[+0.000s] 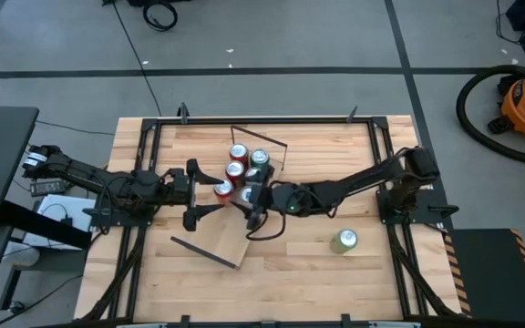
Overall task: Place canned beverage on shelf
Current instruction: Put the light green soda can on the shelf
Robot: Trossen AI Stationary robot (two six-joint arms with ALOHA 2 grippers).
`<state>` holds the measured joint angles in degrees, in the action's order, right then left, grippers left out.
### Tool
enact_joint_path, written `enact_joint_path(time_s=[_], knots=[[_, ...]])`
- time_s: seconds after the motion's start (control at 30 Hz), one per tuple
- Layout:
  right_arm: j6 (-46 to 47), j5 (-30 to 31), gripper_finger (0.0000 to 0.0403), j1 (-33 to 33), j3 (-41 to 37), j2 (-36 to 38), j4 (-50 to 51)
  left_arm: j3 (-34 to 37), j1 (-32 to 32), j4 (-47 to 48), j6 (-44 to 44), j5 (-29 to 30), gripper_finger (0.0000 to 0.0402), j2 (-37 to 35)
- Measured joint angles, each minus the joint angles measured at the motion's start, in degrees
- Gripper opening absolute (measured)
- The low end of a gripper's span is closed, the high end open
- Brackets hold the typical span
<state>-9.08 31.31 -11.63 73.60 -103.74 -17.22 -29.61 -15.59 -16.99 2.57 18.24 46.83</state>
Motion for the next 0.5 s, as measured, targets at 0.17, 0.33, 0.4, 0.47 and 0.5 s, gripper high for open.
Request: enact_joint_path(time_s=[0.17, 0.33, 0.4, 0.47, 0.5], knots=[[4.54, -4.5, 0.0324, -1.66, 0.0, 3.83, 8.55, 0.0, 0.0, 0.11, 0.32, 0.0, 0.0329, 0.0], [8.47, -6.01, 0.0323, -3.74, 0.0, 6.78, 18.31, 0.0, 0.0, 0.57, 1.07, -0.04, 0.0329, 0.0], [10.86, -6.02, 0.0325, -4.48, -0.01, 7.36, 23.39, 0.0, -0.02, 0.76, 1.1, -0.04, 0.0329, 0.0], [14.52, -6.05, 0.0329, -5.13, -0.02, 7.95, 28.52, 0.0, -0.02, 0.76, 1.11, -0.04, 0.0329, 0.0], [16.37, -6.28, 0.0331, -5.5, -0.04, 8.36, 31.56, 0.0, 0.0, 0.78, 1.12, -0.04, 0.0329, 0.0]])
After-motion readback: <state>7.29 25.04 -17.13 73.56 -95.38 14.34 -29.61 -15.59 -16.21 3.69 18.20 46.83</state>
